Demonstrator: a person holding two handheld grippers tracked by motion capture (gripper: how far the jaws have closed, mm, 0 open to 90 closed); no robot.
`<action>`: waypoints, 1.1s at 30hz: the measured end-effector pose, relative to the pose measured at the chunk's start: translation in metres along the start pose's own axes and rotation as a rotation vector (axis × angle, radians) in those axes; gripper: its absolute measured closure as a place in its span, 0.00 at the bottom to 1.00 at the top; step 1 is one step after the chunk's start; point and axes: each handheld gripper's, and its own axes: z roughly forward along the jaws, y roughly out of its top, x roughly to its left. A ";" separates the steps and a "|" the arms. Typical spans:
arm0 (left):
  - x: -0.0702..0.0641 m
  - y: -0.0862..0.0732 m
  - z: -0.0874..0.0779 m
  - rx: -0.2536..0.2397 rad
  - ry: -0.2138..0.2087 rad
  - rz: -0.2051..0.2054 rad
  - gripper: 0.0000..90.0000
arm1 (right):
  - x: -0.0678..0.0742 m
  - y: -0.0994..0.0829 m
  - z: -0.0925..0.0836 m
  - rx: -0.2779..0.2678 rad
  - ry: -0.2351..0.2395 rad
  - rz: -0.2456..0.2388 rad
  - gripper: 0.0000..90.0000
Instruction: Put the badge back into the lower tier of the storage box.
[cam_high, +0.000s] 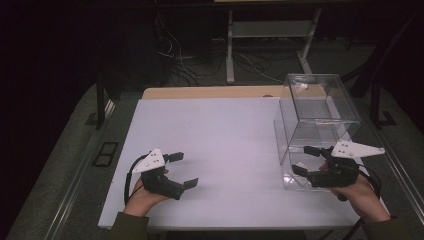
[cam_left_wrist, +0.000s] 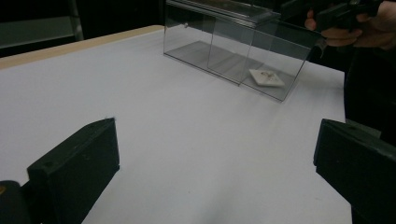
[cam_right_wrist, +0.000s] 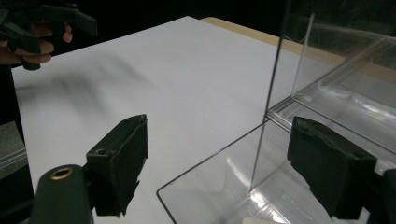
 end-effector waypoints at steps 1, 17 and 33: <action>0.000 0.002 0.000 -0.001 -0.006 0.003 0.00 | 0.001 -0.001 0.001 0.004 0.000 -0.006 0.22; 0.010 0.032 -0.008 -0.021 -0.032 0.022 0.00 | 0.002 -0.003 0.000 -0.009 -0.013 -0.010 0.18; 0.011 0.031 -0.010 -0.021 -0.040 0.020 0.00 | 0.001 -0.002 0.000 -0.016 -0.011 -0.002 0.13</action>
